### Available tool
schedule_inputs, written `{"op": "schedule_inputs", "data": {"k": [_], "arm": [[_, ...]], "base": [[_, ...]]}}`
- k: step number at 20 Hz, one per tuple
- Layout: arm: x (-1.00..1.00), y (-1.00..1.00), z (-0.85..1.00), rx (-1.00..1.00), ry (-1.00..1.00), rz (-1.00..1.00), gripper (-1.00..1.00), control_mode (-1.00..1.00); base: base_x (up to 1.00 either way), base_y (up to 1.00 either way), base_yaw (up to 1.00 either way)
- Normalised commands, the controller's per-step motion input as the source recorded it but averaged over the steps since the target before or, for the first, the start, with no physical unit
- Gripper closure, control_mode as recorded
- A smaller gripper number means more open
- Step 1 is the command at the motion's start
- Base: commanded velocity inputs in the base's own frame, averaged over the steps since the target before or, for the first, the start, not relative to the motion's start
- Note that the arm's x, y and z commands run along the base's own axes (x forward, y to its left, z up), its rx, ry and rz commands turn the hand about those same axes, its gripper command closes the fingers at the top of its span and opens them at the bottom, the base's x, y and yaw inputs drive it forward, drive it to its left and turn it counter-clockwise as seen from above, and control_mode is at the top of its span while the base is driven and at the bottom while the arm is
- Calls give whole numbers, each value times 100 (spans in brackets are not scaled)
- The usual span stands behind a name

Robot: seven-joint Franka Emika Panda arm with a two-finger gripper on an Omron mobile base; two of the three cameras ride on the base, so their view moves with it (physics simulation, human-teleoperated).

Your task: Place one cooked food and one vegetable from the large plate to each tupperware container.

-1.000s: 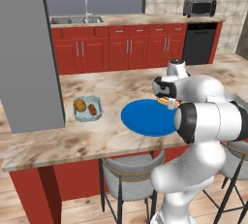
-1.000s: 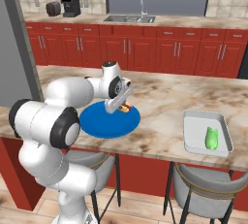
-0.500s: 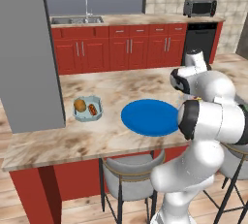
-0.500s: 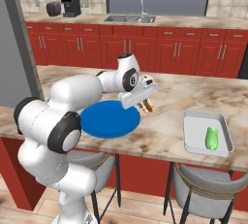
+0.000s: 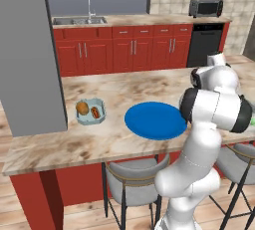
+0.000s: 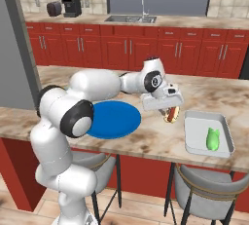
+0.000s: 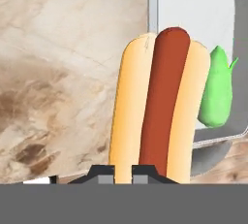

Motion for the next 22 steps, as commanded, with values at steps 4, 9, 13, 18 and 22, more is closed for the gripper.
{"op": "schedule_inputs", "data": {"k": [4,9,13,18,22], "arm": [[0,-100,32,2,0,-45,100,-100],[0,-100,36,5,0,-41,100,-100],[0,-45,1,1,4,-16,100,-100],[4,6,-38,6,4,20,100,-100],[14,27,-3,1,3,4,100,-100]], "base": [[0,0,0],[0,0,0],[0,0,0],[0,0,0],[0,0,0]]}}
